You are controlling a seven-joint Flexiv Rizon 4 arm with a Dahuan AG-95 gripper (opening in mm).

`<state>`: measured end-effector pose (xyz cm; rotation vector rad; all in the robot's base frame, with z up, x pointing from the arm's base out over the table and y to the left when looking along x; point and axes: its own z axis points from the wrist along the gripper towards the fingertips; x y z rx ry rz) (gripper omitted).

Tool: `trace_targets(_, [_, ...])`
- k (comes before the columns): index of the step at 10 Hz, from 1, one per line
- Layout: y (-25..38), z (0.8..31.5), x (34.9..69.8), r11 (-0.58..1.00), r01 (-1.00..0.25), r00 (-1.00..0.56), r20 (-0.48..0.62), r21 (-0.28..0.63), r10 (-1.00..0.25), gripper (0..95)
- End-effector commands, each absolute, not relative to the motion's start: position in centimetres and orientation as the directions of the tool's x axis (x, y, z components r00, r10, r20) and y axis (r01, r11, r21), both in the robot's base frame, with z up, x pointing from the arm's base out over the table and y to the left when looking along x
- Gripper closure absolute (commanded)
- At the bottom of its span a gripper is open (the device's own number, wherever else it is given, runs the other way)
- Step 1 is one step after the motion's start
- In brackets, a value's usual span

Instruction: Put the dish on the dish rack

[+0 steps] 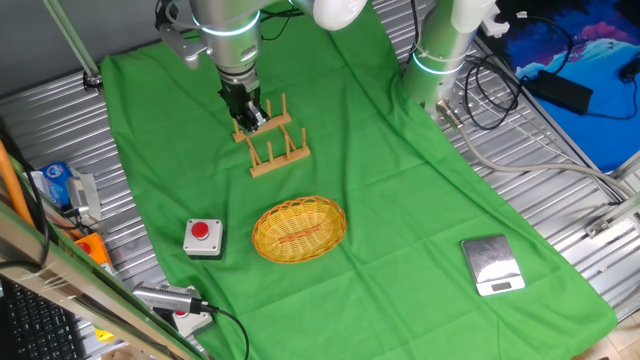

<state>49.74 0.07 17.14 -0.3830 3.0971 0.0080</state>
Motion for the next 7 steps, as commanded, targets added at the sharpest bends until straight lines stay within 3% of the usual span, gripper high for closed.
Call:
trace_targets(1, [0.08, 17.11, 49.75, 0.967, -0.253, -0.967, -0.021, 0.001, -0.253, 95.0])
trace_targets(7, [0.08, 17.10, 49.75, 0.962, -0.274, -0.962, -0.019, 0.006, -0.274, 95.0])
